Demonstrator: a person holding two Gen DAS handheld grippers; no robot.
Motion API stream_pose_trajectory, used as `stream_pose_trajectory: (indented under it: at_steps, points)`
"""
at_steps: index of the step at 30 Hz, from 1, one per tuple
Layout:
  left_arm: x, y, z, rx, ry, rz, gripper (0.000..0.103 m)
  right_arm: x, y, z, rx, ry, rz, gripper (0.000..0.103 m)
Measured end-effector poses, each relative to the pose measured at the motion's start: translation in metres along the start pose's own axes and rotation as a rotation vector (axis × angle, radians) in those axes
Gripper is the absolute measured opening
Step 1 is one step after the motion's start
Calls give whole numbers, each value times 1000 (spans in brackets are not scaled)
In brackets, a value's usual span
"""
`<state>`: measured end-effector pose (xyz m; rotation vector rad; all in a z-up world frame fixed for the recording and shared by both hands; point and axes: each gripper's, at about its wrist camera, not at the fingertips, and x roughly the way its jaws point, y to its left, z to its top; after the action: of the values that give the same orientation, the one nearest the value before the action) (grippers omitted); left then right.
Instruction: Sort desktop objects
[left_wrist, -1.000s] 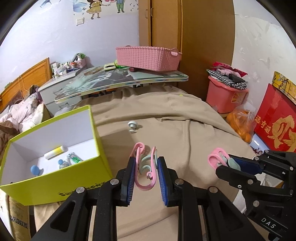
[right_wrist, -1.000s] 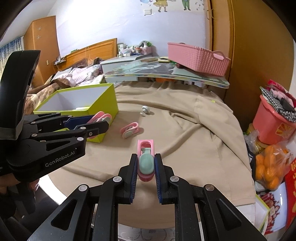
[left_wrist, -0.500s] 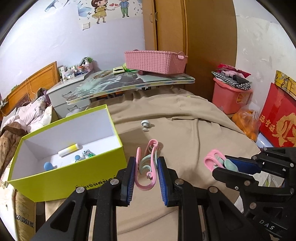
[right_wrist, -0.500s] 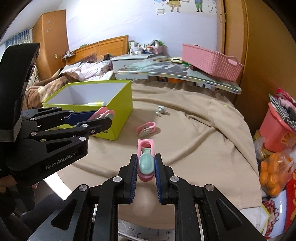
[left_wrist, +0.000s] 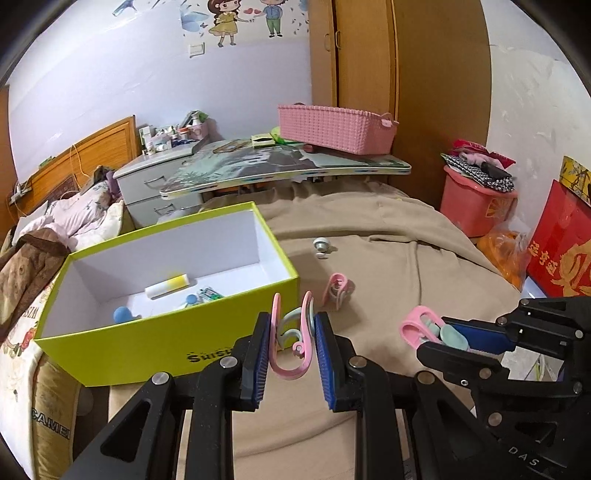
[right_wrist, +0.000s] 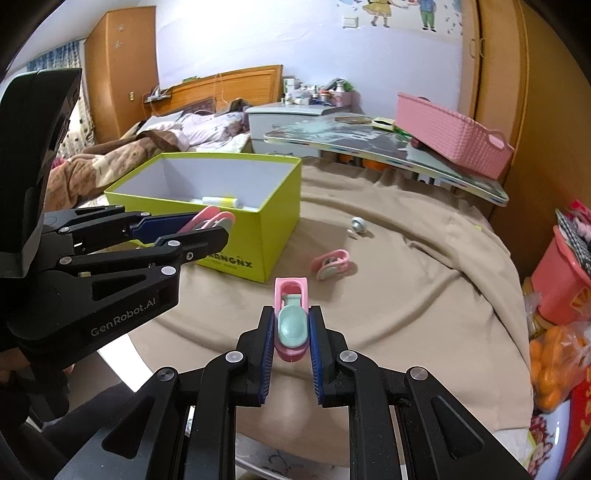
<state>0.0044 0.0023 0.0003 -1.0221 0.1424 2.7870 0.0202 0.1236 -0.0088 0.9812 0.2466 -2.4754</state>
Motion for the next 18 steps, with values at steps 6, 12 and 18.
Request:
stream_pose_trajectory:
  at_steps: [6, 12, 18]
  points:
    - [-7, 15, -1, -29, -6, 22, 24, 6, 14, 7, -27, 5, 23, 18]
    - [-12, 31, -4, -54, -6, 53, 24, 12, 29, 15, -59, 7, 51, 18]
    - [-15, 45, -7, -84, -4, 71, 24, 19, 41, 21, -83, 11, 71, 18]
